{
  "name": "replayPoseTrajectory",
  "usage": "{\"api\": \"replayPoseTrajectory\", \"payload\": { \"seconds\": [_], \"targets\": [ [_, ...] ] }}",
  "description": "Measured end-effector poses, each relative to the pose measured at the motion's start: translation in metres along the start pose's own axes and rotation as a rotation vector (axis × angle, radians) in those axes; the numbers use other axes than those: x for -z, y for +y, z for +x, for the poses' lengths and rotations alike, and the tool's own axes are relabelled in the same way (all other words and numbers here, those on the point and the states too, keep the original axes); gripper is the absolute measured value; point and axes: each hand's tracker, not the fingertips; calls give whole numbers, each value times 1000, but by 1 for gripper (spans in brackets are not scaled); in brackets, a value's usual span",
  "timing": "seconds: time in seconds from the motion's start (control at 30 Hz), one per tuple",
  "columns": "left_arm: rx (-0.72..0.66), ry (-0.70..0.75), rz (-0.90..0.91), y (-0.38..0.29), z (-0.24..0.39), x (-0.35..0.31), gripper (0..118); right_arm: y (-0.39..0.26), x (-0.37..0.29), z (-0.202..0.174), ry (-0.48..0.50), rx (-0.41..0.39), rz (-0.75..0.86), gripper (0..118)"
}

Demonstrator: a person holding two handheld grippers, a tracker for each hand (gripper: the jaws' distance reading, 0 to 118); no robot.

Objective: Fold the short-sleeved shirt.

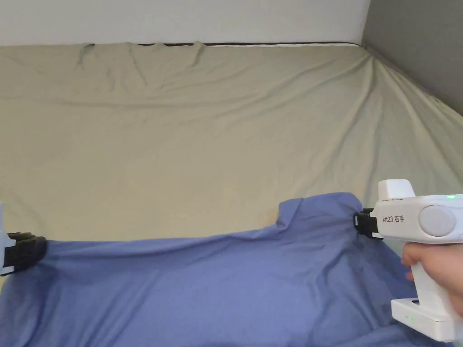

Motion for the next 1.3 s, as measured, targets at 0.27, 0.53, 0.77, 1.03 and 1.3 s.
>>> {"api": "replayPoseTrajectory", "payload": {
  "seconds": [0.27,0.53,0.77,1.03,1.3],
  "targets": [
    [0,-64,118,-24,-10,-104,1,-18,-148,-2,50,-33,181,2],
    [33,-113,97,-123,-11,-178,1,-125,-252,2,80,-16,134,2],
    [-11,-90,-126,-197,-13,-154,1,-210,-235,-1,43,-77,-4,2],
    [11,-39,-204,-206,-5,-125,1,-226,-209,8,-10,-52,-58,2],
    [-212,-136,43,-179,-17,-184,85,-207,-261,-1,41,122,159,98]
  ]
}}
